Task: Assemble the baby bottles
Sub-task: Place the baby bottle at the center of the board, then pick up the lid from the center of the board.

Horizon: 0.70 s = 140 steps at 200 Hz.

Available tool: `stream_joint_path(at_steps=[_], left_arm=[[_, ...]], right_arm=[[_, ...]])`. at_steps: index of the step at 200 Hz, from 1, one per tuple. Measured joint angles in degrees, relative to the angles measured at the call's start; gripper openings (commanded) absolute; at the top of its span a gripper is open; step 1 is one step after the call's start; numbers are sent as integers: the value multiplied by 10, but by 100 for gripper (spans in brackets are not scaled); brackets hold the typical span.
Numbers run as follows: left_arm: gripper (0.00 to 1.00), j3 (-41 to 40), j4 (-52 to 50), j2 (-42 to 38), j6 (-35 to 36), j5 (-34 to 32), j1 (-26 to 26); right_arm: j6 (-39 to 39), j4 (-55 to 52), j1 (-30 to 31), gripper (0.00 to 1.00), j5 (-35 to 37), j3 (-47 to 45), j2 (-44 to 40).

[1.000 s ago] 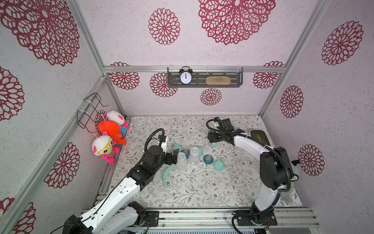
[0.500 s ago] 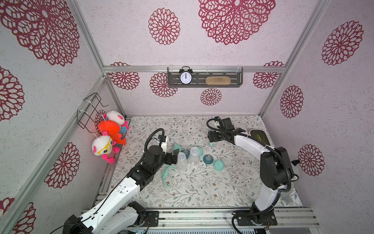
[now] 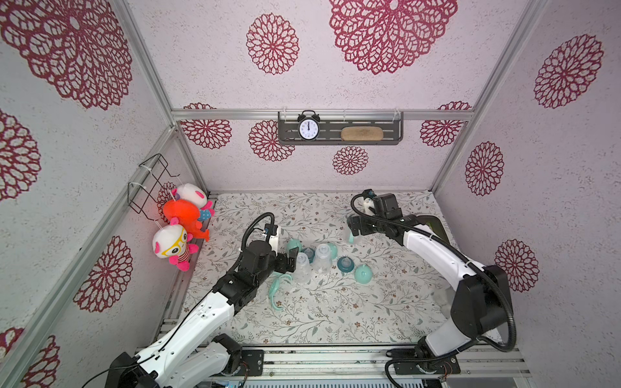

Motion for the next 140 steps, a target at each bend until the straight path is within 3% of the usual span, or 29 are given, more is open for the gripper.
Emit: stream_joint_path(at_steps=[89, 140], left_arm=[[98, 21, 11, 45, -1, 28, 1], [98, 46, 7, 55, -1, 41, 1]], right_arm=[[115, -85, 53, 99, 77, -136, -153], [164, -96, 106, 94, 115, -195, -173]])
